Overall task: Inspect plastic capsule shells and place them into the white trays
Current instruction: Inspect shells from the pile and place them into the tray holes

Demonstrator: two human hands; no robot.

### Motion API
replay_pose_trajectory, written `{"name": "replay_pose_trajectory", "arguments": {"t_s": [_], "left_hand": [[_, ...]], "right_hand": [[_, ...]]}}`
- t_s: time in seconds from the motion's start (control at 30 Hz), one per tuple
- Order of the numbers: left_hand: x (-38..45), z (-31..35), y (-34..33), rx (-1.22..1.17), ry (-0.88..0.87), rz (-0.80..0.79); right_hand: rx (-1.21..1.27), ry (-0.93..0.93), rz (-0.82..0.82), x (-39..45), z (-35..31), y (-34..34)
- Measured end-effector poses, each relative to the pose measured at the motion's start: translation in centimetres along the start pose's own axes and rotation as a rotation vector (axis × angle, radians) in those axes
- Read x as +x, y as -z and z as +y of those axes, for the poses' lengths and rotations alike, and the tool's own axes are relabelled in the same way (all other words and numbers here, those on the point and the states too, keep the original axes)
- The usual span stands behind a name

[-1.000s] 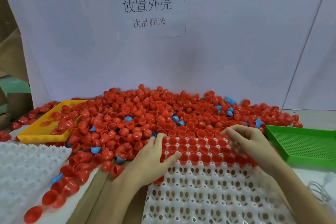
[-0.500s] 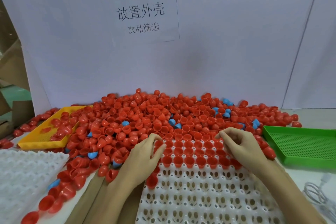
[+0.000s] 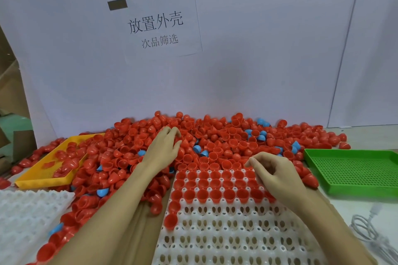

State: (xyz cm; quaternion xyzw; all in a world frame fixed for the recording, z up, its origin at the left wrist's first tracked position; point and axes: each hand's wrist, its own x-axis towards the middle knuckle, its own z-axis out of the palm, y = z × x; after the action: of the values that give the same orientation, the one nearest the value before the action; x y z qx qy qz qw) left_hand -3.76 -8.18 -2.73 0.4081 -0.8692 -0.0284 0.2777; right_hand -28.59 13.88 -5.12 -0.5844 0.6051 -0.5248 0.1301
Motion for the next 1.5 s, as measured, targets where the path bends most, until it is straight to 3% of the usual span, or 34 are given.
{"name": "replay_pose_trajectory", "arguments": {"t_s": [0.13, 0.33, 0.43, 0.57, 0.7, 0.87, 1.0, 1.1, 1.3, 1.5], "left_hand": [[1.4, 0.8, -0.9, 0.015, -0.024, -0.116], [0.6, 1.8, -2.6, -0.128, 0.083, 0.033], [-0.3, 2.5, -1.7, -0.1, -0.067, 0.129], [-3.8, 6.0, 0.0, -0.184, -0.329, 0.174], [-8.7, 9.6, -0.1, -0.358, -0.435, 0.196], [-11.7, 11.4, -0.6, -0.527, -0.357, 0.229], [-11.8, 11.3, -0.7, -0.582, -0.354, 0.27], [-12.0, 10.6, -0.3, -0.612, -0.258, 0.298], [-12.4, 10.3, 0.9, -0.889, -0.088, 0.189], [-12.6, 10.4, 1.2, -0.885, -0.048, 0.172]], "right_hand": [[-0.011, -0.002, 0.005, 0.0, -0.1, 0.0], [-0.02, -0.009, 0.001, -0.3, -0.8, 0.2], [0.006, -0.028, -0.004, -0.3, -1.4, 0.6], [0.284, -0.154, -0.12, -0.5, -2.5, 1.5], [0.302, -0.146, -0.254, -1.3, -3.9, 1.5], [0.251, -0.121, -0.487, -1.8, -4.3, 0.7], [0.336, -0.107, -0.463, -1.9, -4.5, 0.2], [0.407, -0.132, -0.484, -1.8, -4.3, 0.3], [0.525, -0.197, -0.568, -1.8, -4.2, 0.1], [0.601, -0.218, -0.572, -1.7, -4.2, -0.1]]}}
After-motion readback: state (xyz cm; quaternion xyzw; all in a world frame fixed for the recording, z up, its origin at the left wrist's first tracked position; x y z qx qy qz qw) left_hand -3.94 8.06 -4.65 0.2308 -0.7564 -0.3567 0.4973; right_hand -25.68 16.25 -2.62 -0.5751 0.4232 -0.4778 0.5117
